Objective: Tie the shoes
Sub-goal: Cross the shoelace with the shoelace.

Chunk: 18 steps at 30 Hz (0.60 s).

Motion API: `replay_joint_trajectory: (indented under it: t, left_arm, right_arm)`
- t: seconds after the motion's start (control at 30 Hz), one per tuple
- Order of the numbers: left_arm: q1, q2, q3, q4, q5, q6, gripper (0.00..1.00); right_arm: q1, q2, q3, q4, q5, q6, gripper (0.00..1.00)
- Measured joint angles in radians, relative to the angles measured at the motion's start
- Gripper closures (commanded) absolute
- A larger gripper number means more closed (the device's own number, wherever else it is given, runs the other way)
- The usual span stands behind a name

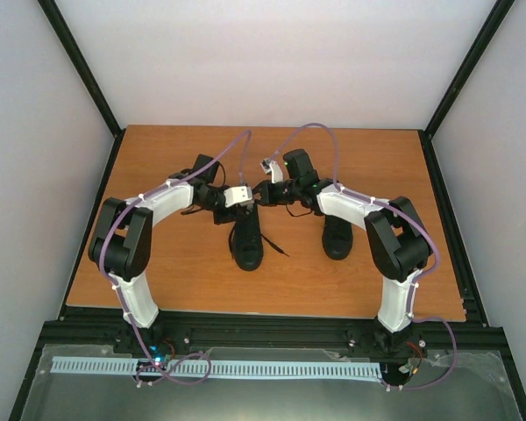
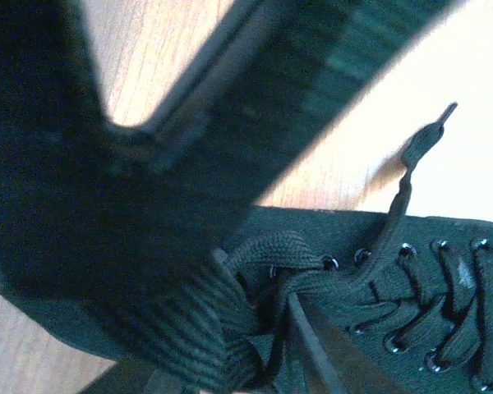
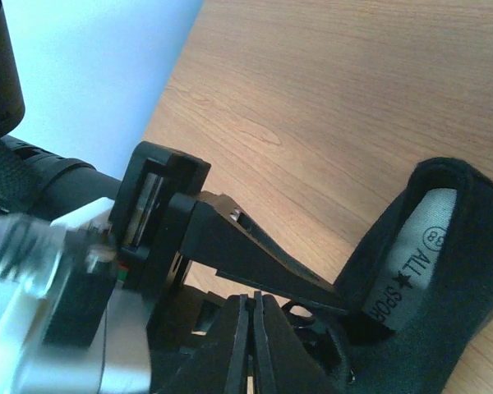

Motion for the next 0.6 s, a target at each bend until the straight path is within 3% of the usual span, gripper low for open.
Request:
replay_joint_trajectory:
  t: [0.2, 0.27, 0.43, 0.6]
  left_arm:
    - [-0.002, 0.007, 0.010, -0.017, 0.019, -0.022, 0.97]
    - [-0.002, 0.008, 0.012, -0.022, 0.026, -0.025, 0.99]
    - [-0.002, 0.007, 0.011, -0.016, 0.029, -0.031, 0.99]
    - [-0.002, -0.002, -0.016, 0.035, 0.009, -0.048, 0.99]
  right_arm:
    - [0.006, 0.000, 0.000, 0.000, -0.013, -0.001, 0.97]
    - [0.010, 0.000, 0.002, -0.001, -0.016, -0.003, 0.95]
    - [0.007, 0.000, 0.016, -0.038, -0.002, -0.031, 0.73]
    - [-0.013, 0.000, 0.017, -0.080, 0.001, -0.088, 0.59]
